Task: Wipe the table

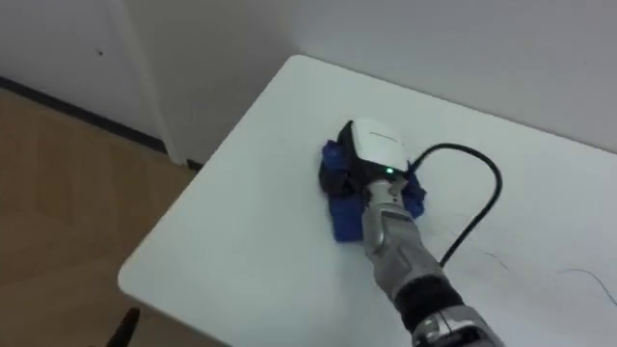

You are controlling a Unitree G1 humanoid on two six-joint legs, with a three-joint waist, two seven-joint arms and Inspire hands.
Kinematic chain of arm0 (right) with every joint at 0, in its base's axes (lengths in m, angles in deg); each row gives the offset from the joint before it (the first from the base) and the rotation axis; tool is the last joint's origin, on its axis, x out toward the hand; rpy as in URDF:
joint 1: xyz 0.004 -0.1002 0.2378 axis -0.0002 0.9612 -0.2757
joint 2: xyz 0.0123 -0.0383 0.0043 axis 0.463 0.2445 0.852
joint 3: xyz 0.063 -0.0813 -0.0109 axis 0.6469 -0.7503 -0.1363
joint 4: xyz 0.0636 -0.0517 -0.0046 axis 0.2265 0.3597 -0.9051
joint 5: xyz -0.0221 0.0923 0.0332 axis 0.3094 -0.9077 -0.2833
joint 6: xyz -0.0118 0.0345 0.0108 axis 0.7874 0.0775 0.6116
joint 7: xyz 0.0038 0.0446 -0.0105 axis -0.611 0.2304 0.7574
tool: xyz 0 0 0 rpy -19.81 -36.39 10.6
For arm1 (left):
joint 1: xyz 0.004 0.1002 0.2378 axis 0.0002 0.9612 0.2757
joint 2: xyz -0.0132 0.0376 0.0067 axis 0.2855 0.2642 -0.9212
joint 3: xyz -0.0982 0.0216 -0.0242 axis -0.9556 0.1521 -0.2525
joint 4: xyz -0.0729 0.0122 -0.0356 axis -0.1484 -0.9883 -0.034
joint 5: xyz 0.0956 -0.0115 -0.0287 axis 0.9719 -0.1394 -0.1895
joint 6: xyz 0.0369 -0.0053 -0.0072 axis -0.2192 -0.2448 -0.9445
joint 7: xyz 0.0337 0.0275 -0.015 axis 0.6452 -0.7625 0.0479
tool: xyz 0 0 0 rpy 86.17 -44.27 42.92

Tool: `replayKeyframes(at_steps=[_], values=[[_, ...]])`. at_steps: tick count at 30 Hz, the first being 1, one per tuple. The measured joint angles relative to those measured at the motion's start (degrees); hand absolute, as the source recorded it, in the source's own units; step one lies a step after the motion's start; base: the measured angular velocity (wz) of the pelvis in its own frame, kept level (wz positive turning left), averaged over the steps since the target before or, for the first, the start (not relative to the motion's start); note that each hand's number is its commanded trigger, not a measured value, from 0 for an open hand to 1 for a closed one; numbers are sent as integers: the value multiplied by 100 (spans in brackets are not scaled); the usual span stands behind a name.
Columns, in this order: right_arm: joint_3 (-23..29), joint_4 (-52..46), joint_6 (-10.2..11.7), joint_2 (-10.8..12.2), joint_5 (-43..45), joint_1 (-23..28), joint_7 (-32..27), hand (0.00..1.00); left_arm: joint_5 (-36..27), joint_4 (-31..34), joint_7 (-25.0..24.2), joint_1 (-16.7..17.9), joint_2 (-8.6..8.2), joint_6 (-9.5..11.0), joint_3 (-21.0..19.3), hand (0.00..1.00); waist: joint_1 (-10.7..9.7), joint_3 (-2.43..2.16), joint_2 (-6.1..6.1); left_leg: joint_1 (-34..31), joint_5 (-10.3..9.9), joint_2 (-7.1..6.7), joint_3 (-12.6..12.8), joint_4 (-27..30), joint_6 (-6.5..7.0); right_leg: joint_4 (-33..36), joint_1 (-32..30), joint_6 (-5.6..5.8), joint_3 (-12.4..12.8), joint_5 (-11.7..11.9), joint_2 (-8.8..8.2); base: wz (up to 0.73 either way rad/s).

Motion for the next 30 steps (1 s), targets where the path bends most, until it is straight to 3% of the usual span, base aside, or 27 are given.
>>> replayKeyframes(at_steps=[1,2,3,4,5,6,7,9,10,12,13,14,15,16,17,20,23,25,27,28,30], values=[[130,-9,127,-29,16,176,-88,100,-11,129,-4,113,48,-1,-165,0,-97,-8,-64,24,12,151,-68,-2,-190,-295,41,45,-108,298,108,46],[211,-21,212,-32,39,275,-113,100,-37,185,-6,174,80,2,-229,0,-172,4,-95,43,20,229,-105,0,-297,-376,59,89,-118,399,194,28],[318,-25,325,-47,40,448,-177,100,-61,176,-10,219,174,3,-378,0,-339,7,-174,81,30,382,-233,23,-522,-385,45,139,-179,578,425,19],[397,-32,422,-140,43,681,-216,100,-169,129,-9,298,162,11,-459,0,-401,-82,-110,165,71,630,-262,-22,-768,-199,63,550,-428,327,639,16],[454,-66,430,-230,43,786,-226,100,-286,136,-7,358,99,16,-472,0,-462,-145,-22,213,142,810,-233,-68,-877,-53,63,422,-526,206,801,30],[571,-229,420,-416,45,1050,-221,100,-487,194,-4,453,-16,44,-474,0,-652,-190,21,298,346,1003,-88,-211,-846,141,72,273,-687,-120,921,43],[720,-312,399,-545,43,1233,-208,100,-499,203,-1,492,-172,48,-494,0,-699,-181,27,369,461,1022,136,-255,-706,281,45,191,-715,-264,972,34],[803,-415,215,-610,28,1204,-47,100,-492,197,5,550,-322,57,-483,0,-682,-145,25,369,451,964,548,-42,-683,328,-61,76,-628,-326,1120,-21],[785,-449,153,-610,26,1154,50,100,-493,196,4,552,-338,59,-484,0,-664,-143,59,364,442,921,626,24,-667,329,-93,39,-557,-344,1178,-47],[533,-556,-97,-554,26,784,509,100,-471,195,4,552,-360,57,-487,0,-416,-62,72,360,266,640,655,78,-379,346,-292,-150,-171,-368,1376,-83],[382,-641,-226,-477,84,513,714,100,-477,195,-3,573,-375,39,-489,0,-211,-43,91,355,164,428,617,20,-255,341,-436,-242,98,-318,1469,-100],[268,-717,-264,-429,131,384,778,100,-481,195,-13,588,-382,32,-490,0,-118,-26,116,358,117,326,598,-54,-221,317,-502,-298,219,-268,1525,-115],[23,-861,-325,-334,243,128,873,100,-483,196,-31,631,-396,10,-496,0,118,-3,155,413,84,152,569,-247,-259,277,-654,-351,426,-190,1633,-118],[-242,-897,-315,-227,337,-147,940,100,-520,202,-33,693,-410,-44,-492,0,264,5,202,499,108,131,573,-449,-306,169,-744,-402,564,-84,1730,-105],[-318,-900,-282,-177,392,-246,968,100,-559,236,-37,706,-422,-103,-490,0,264,18,230,509,127,131,572,-527,-332,103,-752,-415,576,-38,1761,-46],[-429,-925,-83,-178,594,-251,961,100,-605,405,-40,798,-419,-224,-489,0,249,-17,265,643,335,35,470,-947,-317,-207,-612,-349,521,71,1791,23],[-184,-1002,117,-212,622,420,611,100,-604,595,-48,1042,-413,-376,-627,0,-185,-39,250,707,346,-37,267,-1067,-311,-322,-419,-258,264,14,1719,47],[242,-1161,416,-217,606,1090,102,100,-500,705,-53,1161,-417,-388,-827,0,-719,-62,211,812,367,-160,168,-1087,-276,-481,-94,-147,61,-43,1612,64],[618,-1183,609,-239,610,1640,-321,100,-228,761,-50,1216,-384,-336,-1108,0,-990,-103,151,968,372,-225,168,-1138,-267,-632,198,-80,-68,-48,1568,36],[795,-1184,642,-248,601,1929,-543,100,-147,801,-37,1205,-340,-292,-1271,0,-1053,-160,89,1062,372,-242,168,-1176,-267,-713,309,-56,-79,-42,1565,12],[970,-1159,622,-284,525,2137,-672,100,-143,811,-17,1187,-247,-190,-1253,0,-1121,-186,26,1195,367,-241,171,-1227,-260,-721,455,-48,-88,-41,1569,-3]])
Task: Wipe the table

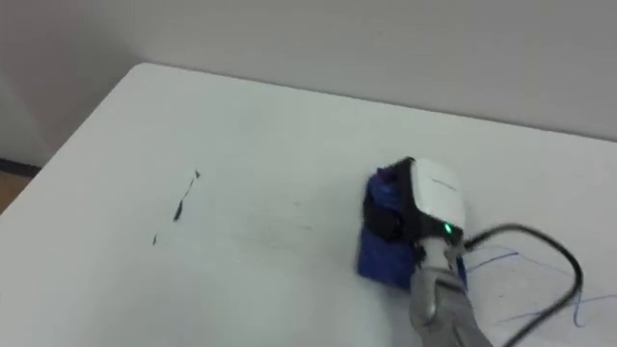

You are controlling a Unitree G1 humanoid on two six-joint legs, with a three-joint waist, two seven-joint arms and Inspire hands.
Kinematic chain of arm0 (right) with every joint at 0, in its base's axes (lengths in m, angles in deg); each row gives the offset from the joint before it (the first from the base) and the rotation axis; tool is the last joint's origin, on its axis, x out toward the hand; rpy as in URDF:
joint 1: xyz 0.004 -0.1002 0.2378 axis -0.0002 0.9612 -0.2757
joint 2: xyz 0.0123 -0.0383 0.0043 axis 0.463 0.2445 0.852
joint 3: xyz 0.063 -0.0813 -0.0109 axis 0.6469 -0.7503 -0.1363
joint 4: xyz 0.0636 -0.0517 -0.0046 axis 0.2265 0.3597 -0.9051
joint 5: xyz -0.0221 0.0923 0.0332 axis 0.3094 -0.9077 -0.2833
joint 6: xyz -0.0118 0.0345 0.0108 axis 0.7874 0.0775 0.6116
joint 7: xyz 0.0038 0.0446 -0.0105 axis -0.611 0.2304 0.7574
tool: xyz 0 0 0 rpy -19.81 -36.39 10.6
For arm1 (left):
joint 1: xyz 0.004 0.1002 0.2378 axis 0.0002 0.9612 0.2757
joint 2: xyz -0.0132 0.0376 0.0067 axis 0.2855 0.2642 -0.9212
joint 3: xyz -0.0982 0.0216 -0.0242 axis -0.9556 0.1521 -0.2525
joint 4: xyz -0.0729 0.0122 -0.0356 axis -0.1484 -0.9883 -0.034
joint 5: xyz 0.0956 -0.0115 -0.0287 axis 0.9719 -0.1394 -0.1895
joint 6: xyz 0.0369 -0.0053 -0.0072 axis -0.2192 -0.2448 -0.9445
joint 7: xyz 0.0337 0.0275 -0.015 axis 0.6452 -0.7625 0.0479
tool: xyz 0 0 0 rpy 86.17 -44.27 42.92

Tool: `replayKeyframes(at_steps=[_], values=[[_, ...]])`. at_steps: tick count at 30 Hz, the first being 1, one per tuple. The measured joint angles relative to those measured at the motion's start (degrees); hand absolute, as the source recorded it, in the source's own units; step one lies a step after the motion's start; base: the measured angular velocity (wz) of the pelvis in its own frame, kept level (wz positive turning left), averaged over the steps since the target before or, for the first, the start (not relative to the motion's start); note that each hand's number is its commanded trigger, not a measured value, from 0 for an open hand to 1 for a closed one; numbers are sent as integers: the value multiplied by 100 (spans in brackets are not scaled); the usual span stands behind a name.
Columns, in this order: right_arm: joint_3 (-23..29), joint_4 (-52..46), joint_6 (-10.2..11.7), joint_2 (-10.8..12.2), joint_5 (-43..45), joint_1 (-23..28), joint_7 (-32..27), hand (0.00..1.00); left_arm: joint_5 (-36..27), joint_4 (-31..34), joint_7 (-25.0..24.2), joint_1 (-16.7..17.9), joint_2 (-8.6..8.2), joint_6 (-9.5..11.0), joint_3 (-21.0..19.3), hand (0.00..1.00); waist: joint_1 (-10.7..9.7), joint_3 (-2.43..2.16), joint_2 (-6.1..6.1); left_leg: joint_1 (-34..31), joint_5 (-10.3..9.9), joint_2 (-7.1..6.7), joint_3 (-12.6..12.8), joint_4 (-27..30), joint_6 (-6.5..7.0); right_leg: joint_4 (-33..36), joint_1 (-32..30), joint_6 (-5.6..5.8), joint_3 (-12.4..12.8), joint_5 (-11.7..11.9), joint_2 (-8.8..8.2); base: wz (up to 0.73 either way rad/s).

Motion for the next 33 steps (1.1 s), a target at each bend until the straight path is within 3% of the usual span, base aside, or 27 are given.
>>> replayKeyframes(at_steps=[3,5,7,10,11,13,15,18,20,22,25,26,28,29,31,33], values=[[31,7,-116,-42,-211,-51,87,100,-22,17,4,-173,-60,57,71,0,-49,5,10,94,-12,-1,0,-67,18,5,41,9,-2,5,2,-11],[-139,-29,-387,-40,-299,-275,292,100,-146,14,13,-319,-96,117,212,0,36,35,59,109,-15,13,21,-122,24,35,-46,7,54,6,23,-19],[-365,-87,-809,-21,-293,-670,707,100,-172,-15,33,-504,-202,118,289,0,287,39,97,53,-13,56,146,-173,31,146,-243,-55,224,45,60,-38],[-1053,-268,-1196,18,-274,-1296,1208,100,-181,-292,67,-689,-239,121,440,0,697,75,96,-64,-10,77,166,-191,33,223,-511,-140,429,109,130,-39],[-1201,-297,-1207,23,-262,-1454,1291,100,-224,-315,74,-676,-223,106,489,0,740,96,96,-65,-11,87,165,-185,30,222,-516,-148,442,114,147,-6],[-1442,-311,-1169,250,-279,-1960,1493,100,-231,-316,89,-590,-205,55,688,0,819,148,67,-121,-5,84,83,-168,30,198,-509,-143,396,106,147,15],[-1451,-339,-1134,254,-245,-2088,1598,100,-224,-288,81,-468,-205,-41,723,0,933,135,19,-148,9,50,-53,-150,49,114,-490,-125,326,106,131,35],[-1395,-298,-1044,194,-22,-1984,1550,100,-229,-225,52,-108,-175,-226,683,0,877,132,4,-145,9,37,-154,-154,57,118,-440,-109,281,106,120,24],[-1177,-40,-953,175,-44,-1607,1334,100,-224,-80,23,84,-157,-243,599,0,710,142,21,-100,10,33,-195,-145,59,37,-299,-104,179,109,115,31],[-762,-77,-448,188,-158,-965,787,100,-225,3,1,221,-151,-227,368,0,319,140,33,-20,10,-6,-179,-145,59,-95,-95,-51,141,77,96,28],[69,-212,-9,181,-258,-133,180,100,-26,-12,-21,240,-164,-89,-134,0,-78,123,42,111,9,-77,-67,-149,60,-177,76,50,167,13,29,3],[237,-214,29,181,-289,4,63,100,67,-12,-20,242,-155,-51,-226,0,-143,122,43,149,8,-77,-27,-149,61,-176,102,50,174,13,27,-17],[770,-206,155,-3,-367,503,-293,100,229,-17,-18,191,-81,69,-484,0,-365,51,50,175,-1,-78,-1,-150,69,-174,127,53,174,11,23,-9],[879,-188,171,-71,-397,579,-346,100,218,-17,-16,163,-63,102,-504,0,-394,48,57,165,-8,-78,0,-151,81,-172,131,53,183,11,25,-6],[1065,46,182,-351,-600,695,-511,100,212,-12,-14,-5,-29,165,-424,0,-473,22,103,169,-36,-76,0,-146,114,-150,139,53,184,11,25,0],[1042,127,119,-418,-661,650,-499,100,207,0,-15,-127,-37,240,-217,0,-438,10,133,175,-56,-68,0,-148,113,-113,117,47,202,15,30,0]])
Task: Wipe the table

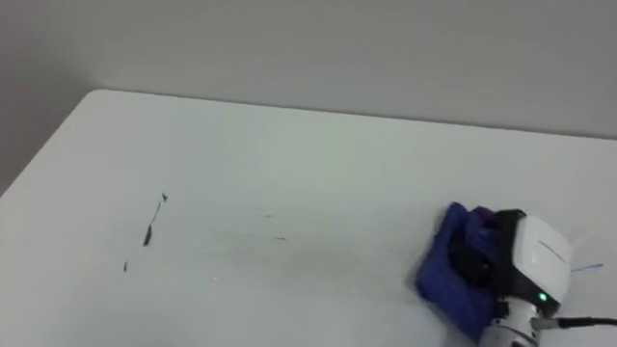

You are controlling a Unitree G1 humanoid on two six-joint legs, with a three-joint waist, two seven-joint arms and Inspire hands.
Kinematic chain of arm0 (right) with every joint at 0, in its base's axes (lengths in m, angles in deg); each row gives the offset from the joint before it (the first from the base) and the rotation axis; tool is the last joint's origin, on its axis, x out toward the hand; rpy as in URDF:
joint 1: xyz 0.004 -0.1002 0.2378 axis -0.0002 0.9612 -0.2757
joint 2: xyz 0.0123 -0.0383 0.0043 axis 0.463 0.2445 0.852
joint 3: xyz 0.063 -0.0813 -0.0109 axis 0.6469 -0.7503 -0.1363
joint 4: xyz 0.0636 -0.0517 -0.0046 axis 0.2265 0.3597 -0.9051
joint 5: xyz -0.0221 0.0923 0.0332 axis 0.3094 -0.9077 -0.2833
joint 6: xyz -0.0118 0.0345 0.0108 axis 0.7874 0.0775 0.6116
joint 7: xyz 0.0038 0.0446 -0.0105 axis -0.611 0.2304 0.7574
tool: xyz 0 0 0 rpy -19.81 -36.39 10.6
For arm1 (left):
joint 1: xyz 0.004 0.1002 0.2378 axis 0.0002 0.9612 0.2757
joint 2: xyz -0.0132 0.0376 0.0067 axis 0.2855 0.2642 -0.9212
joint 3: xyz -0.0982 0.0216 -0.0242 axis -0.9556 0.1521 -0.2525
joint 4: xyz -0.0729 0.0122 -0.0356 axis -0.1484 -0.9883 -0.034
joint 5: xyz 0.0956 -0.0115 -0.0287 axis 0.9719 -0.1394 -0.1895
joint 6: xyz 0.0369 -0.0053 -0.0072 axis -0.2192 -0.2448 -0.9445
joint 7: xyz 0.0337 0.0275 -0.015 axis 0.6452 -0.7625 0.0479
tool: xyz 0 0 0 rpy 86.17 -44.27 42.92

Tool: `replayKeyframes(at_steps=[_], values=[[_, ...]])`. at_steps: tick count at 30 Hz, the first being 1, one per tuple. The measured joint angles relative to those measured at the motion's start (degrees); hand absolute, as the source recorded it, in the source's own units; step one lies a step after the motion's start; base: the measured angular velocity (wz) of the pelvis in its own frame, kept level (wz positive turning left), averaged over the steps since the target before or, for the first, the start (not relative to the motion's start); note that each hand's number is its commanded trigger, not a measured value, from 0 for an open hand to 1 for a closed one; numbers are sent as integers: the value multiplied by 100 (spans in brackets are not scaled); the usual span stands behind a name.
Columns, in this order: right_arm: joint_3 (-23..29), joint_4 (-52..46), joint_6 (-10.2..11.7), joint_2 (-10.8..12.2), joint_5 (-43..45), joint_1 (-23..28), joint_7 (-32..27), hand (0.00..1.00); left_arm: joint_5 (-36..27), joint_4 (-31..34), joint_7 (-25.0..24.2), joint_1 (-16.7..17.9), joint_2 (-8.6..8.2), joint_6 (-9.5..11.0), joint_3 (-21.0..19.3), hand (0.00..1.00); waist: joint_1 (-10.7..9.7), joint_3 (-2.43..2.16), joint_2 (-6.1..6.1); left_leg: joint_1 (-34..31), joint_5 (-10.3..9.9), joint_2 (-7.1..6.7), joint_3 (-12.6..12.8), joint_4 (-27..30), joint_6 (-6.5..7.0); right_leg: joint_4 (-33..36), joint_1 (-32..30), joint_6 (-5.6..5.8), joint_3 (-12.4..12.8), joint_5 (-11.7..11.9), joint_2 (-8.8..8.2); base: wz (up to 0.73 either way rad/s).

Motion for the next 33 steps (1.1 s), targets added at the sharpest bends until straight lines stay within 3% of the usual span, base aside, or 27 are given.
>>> replayKeyframes(at_steps=[2,4,5,6,7,8,9,10,12,15,16,18,20,21,22,23,25,26,27,29,31,33], values=[[-110,17,-250,15,-81,-166,66,100,-11,2,8,-91,-20,1,201,0,124,3,13,42,-7,8,10,5,-2,57,-12,-13,56,8,7,-14],[-496,23,-760,56,-118,-502,273,100,-111,-6,86,-170,-64,-58,553,0,357,8,23,65,-48,30,52,36,-25,145,-84,-56,180,36,25,-33],[-635,-19,-905,58,-117,-600,364,100,-104,-12,108,-184,-78,-67,626,0,440,10,24,64,-51,44,90,44,-26,179,-129,-69,236,44,38,-57],[-984,-125,-1177,88,-109,-852,621,100,-103,-96,165,-261,-118,-85,723,0,664,13,21,58,-52,80,221,52,-30,266,-242,-116,385,73,73,-82],[-1485,-188,-1401,200,-48,-1252,962,100,-108,-256,263,-339,-130,-107,821,0,914,20,15,31,-46,119,284,65,-21,373,-446,-178,465,113,110,-93],[-1770,-214,-1508,302,8,-1480,1165,100,-109,-308,283,-394,-130,-151,868,0,1029,23,11,7,-48,133,282,68,-25,420,-551,-220,444,139,122,-80],[-2282,-205,-1590,576,336,-1945,1513,100,-108,-314,301,-456,-143,-240,951,0,1154,66,-16,-95,-52,152,262,121,-30,479,-687,-267,394,169,124,-29],[-2588,-201,-1572,811,648,-2374,1818,100,-101,-338,300,-516,-172,-261,1035,0,1261,140,-58,-218,-53,140,198,209,-26,571,-784,-276,363,161,95,-4],[-2891,-132,-1510,1115,829,-2892,2065,100,-82,-400,288,-654,-172,-288,1210,0,1553,208,-39,-333,-70,121,152,309,-2,634,-868,-278,215,159,18,21],[-2994,124,-1132,1240,842,-3350,2172,100,-91,-401,237,-510,-112,-396,1199,0,1882,211,-33,-437,-123,34,20,447,87,660,-866,-234,-145,168,-145,29],[-2957,182,-1133,1237,840,-3305,2146,100,-105,-403,210,-354,-89,-462,1159,0,1914,210,-37,-442,-148,-8,1,449,134,664,-830,-196,-286,185,-218,22],[-2894,438,-1097,1225,830,-3149,2060,100,-231,-417,173,-193,-64,-558,1075,0,1892,212,-32,-503,-205,2,22,489,218,687,-788,-145,-427,221,-302,9],[-2597,522,-832,1194,646,-2773,1724,100,-215,-415,63,-129,5,-538,1018,0,1834,206,-8,-506,-236,4,53,494,267,747,-795,-120,-500,272,-399,11],[-2448,559,-625,1186,550,-2502,1458,100,-223,-420,52,-122,39,-504,830,0,1680,199,1,-495,-246,36,132,516,283,877,-795,-107,-513,269,-473,46],[-2234,566,-381,1131,399,-2202,1171,100,-195,-458,46,-146,97,-427,666,0,1398,199,9,-490,-243,111,331,569,279,1093,-825,-87,-485,244,-565,71],[-2098,560,-269,1087,328,-2011,1002,100,-160,-471,45,-151,123,-370,582,0,1254,189,13,-496,-243,123,363,577,278,1195,-811,-76,-417,237,-605,98],[-1654,474,27,814,-74,-1274,347,100,85,-423,49,-149,206,-178,193,0,793,117,-3,-418,-224,183,681,563,247,1337,-755,-19,-22,245,-704,75],[-1592,472,109,703,-176,-1128,174,100,86,-431,55,-132,261,-176,154,0,670,118,-18,-413,-224,183,738,578,246,1252,-707,-16,-11,272,-760,50],[-1431,472,193,515,-402,-811,-142,100,83,-435,56,-144,357,-193,55,0,462,67,-93,-412,-223,185,803,601,220,939,-586,37,-34,378,-835,36],[-1065,486,196,376,-402,-462,-386,100,78,-396,75,-163,435,-214,-65,0,335,-13,-205,-407,-235,233,816,645,128,648,-420,143,-64,359,-768,13],[-884,531,168,174,-390,-352,-377,100,-9,-147,67,-226,303,-236,-128,0,344,-30,-189,-430,-318,465,917,810,-31,357,-252,156,-273,337,-470,-32],[-947,513,62,167,-372,-472,-234,100,-145,-156,71,-374,134,-232,60,0,354,-31,-139,-430,-345,614,954,921,-140,334,-229,95,-379,277,-302,-29]])
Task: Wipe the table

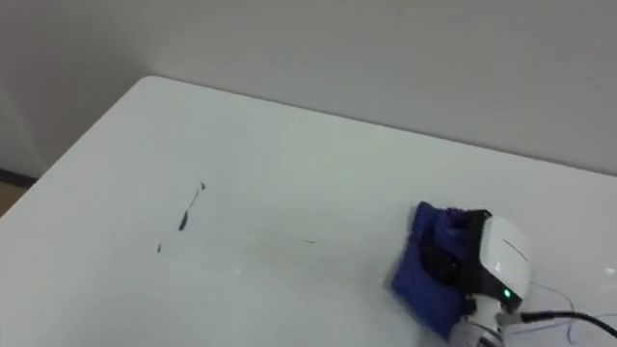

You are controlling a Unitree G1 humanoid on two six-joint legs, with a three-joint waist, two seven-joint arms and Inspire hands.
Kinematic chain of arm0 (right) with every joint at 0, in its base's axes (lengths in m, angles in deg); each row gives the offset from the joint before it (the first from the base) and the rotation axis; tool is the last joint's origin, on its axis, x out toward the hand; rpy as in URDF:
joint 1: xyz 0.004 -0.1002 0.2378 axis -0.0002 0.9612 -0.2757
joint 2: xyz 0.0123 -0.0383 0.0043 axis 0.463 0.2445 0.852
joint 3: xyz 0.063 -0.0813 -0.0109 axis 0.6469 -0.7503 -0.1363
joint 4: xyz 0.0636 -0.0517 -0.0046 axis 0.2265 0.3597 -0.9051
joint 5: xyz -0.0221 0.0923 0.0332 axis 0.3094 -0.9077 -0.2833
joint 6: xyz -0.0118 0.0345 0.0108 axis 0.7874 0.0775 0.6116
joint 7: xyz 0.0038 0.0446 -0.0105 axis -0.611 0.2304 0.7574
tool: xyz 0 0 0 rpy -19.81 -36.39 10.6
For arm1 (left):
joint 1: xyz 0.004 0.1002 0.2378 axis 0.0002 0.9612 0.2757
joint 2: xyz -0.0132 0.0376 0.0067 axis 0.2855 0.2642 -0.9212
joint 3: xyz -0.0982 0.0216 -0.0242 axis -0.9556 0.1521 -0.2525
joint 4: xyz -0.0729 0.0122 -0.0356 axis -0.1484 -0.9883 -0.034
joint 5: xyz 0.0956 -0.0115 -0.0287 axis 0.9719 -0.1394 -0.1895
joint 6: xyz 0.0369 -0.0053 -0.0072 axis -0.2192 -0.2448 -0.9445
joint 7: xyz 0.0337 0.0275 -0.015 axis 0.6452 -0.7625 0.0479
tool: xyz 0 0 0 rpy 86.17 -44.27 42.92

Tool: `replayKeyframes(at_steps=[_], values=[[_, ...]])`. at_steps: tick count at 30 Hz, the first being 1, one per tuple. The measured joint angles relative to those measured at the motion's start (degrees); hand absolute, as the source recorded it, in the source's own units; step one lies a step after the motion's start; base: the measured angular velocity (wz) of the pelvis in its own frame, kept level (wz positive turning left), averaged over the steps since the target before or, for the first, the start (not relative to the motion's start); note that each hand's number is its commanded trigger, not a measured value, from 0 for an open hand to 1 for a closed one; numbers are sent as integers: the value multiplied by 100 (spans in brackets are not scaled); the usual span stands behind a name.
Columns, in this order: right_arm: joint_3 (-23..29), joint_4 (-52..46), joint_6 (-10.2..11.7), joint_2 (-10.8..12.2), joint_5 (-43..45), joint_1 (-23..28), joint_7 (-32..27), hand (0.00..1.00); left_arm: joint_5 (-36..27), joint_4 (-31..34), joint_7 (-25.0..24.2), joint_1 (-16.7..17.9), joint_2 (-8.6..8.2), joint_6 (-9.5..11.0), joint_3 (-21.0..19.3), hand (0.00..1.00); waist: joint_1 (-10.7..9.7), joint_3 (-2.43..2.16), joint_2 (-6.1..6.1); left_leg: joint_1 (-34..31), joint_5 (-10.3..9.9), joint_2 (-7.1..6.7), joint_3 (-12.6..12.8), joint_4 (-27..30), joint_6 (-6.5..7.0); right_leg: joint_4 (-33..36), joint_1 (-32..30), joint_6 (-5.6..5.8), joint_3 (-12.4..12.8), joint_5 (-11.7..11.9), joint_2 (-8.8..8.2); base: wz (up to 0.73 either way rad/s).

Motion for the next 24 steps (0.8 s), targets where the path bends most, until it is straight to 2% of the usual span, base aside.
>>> replayKeyframes(at_steps=[1,2,3,4,5,6,7,9,10,11,12,13,14,15,16,17,18,19,20,21,22,23,24], values=[[-115,-52,-143,37,58,-176,190,100,-185,-2,9,-90,-161,45,104,0,37,1,28,9,-16,82,15,54,-83,10,-15,-73,-94,-64,95,-31],[-168,-99,-255,58,125,-277,323,100,-196,-15,8,-106,-243,64,164,0,54,5,49,8,-12,127,24,69,-119,44,-37,-99,-114,-89,130,-33],[-293,-170,-483,96,262,-505,617,100,-212,-46,7,-230,-362,114,344,0,93,14,68,9,19,205,70,66,-180,177,-143,-186,-86,-149,183,-44],[-407,-226,-742,130,365,-786,934,100,-235,-210,-1,-313,-421,183,528,0,259,23,91,11,46,255,124,58,-229,348,-319,-262,49,-231,230,-52],[-421,-258,-853,171,483,-937,1099,100,-228,-301,-1,-373,-435,210,584,0,350,31,111,-1,51,296,158,77,-252,417,-408,-304,97,-271,263,-69],[-475,-336,-1054,252,731,-1267,1451,100,-232,-396,-2,-408,-429,229,618,0,510,37,147,-66,49,351,113,164,-283,531,-599,-367,238,-334,359,-53],[-532,-428,-1140,315,841,-1420,1594,100,-236,-416,0,-406,-414,224,614,0,573,52,169,-120,43,371,60,194,-301,579,-704,-409,308,-357,399,-53],[-968,-783,-1238,349,1280,-1968,1957,100,-226,-456,2,-325,-337,125,676,0,771,148,328,-296,37,368,-162,217,-318,706,-995,-473,532,-387,511,-37],[-1149,-912,-1228,361,1472,-2150,2075,100,-227,-454,-5,-226,-335,64,688,0,918,204,419,-276,41,271,-263,116,-322,696,-1065,-487,625,-351,526,-34],[-1191,-953,-1221,381,1523,-2200,2118,100,-227,-454,-13,-163,-333,43,688,0,991,198,459,-266,45,223,-324,50,-315,694,-1103,-499,669,-318,532,-22],[-1271,-985,-1191,409,1614,-2238,2138,100,-244,-442,-47,-20,-320,-29,659,0,1066,180,526,-252,97,149,-382,-94,-284,629,-1117,-473,671,-266,512,0],[-1326,-982,-1123,411,1610,-2177,2134,100,-344,-350,-83,170,-291,-129,626,0,1105,167,543,-178,190,61,-385,-297,-253,565,-1120,-439,669,-237,461,14],[-1326,-972,-1090,410,1585,-2103,2116,100,-414,-299,-94,260,-261,-166,621,0,1085,163,536,-159,236,22,-424,-388,-239,531,-1101,-422,637,-231,432,35],[-1264,-898,-1036,396,1572,-1915,2079,100,-502,-195,-125,414,-238,-207,539,0,967,153,505,-165,300,-55,-511,-502,-201,497,-1060,-379,569,-232,369,51],[-1086,-846,-849,394,1437,-1662,1836,100,-506,-88,-158,554,-252,-248,431,0,804,152,479,-158,323,-123,-606,-550,-174,427,-964,-321,469,-243,306,57],[-992,-834,-754,392,1437,-1493,1704,100,-494,-53,-181,602,-264,-256,351,0,682,153,465,-145,332,-153,-665,-554,-158,374,-910,-293,434,-241,280,63],[-748,-826,-563,391,1435,-1211,1452,100,-391,-18,-231,650,-264,-262,164,0,411,153,394,-90,355,-235,-700,-584,-123,287,-743,-218,371,-270,218,75],[-449,-822,-404,385,1412,-839,1127,100,-202,0,-229,650,-239,-260,-36,0,159,131,314,-11,374,-302,-704,-641,-92,167,-517,-139,236,-288,157,75],[-262,-821,-313,382,1381,-627,962,100,-83,35,-228,667,-233,-254,-156,0,61,141,229,35,377,-329,-698,-657,-86,83,-385,-104,190,-285,144,68],[78,-821,-190,364,1293,-187,636,100,151,202,-222,654,-223,-240,-405,0,-106,104,134,107,379,-385,-700,-677,-83,-76,-190,-46,206,-273,133,40],[209,-822,-160,346,1249,19,493,100,256,285,-214,655,-203,-213,-489,0,-154,62,60,127,379,-412,-697,-685,-82,-121,-145,-24,215,-268,122,24],[443,-811,-118,304,1160,367,259,100,349,399,-201,667,-116,-146,-552,0,-183,40,-68,166,376,-428,-691,-694,-77,-210,-75,3,220,-236,121,0],[641,-710,-87,250,1050,568,70,100,350,416,-201,583,-34,-51,-551,0,-221,52,-143,204,369,-429,-690,-737,-64,-225,-51,5,224,-207,129,-8]])
